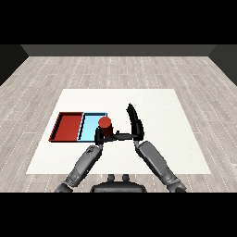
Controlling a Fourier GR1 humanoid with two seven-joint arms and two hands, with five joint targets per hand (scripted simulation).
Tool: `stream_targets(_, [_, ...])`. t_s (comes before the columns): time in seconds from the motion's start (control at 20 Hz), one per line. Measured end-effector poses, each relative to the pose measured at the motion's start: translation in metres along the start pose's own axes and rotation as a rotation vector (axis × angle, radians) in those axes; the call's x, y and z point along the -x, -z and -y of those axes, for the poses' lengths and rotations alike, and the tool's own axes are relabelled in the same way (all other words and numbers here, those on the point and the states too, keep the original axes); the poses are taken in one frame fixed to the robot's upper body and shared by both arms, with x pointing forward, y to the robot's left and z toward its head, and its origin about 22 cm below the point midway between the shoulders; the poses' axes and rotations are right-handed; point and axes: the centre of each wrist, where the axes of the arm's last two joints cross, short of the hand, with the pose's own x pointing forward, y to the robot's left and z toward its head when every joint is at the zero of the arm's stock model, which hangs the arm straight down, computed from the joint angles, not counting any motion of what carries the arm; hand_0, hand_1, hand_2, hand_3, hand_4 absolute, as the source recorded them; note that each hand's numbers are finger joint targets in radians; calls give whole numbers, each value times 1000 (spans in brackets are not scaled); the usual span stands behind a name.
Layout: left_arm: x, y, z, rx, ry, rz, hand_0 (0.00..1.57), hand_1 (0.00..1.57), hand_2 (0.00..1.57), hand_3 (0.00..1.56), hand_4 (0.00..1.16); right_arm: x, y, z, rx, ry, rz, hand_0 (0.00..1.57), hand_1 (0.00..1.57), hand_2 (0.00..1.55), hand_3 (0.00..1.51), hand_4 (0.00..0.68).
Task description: Pick the red can and put it in the red box
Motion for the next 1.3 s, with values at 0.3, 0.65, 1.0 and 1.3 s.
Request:
stream_targets(0.3, [-6, 9, -30, -48, 101, 36, 1571, 1571, 1571, 1471, 1125, -22, -14, 47, 68, -6, 44, 0, 0, 0, 0, 0])
stream_targets(0.65, [-16, 34, -111, -136, 274, 51, 1571, 1571, 1555, 1465, 1116, -14, -59, 114, 180, -88, -15, 0, 0, 0, 0, 0])
stream_targets(1.0, [-6, 59, -184, -248, 394, -47, 1571, 1571, 1552, 1473, 1099, -12, -79, 147, 230, -169, -60, 0, 0, 0, 0, 0])
stream_targets(1.3, [7, 84, -218, -301, 514, -178, 1571, 1571, 1558, 1473, 1060, -1, -73, 158, 269, -218, -107, 0, 0, 0, 0, 0])
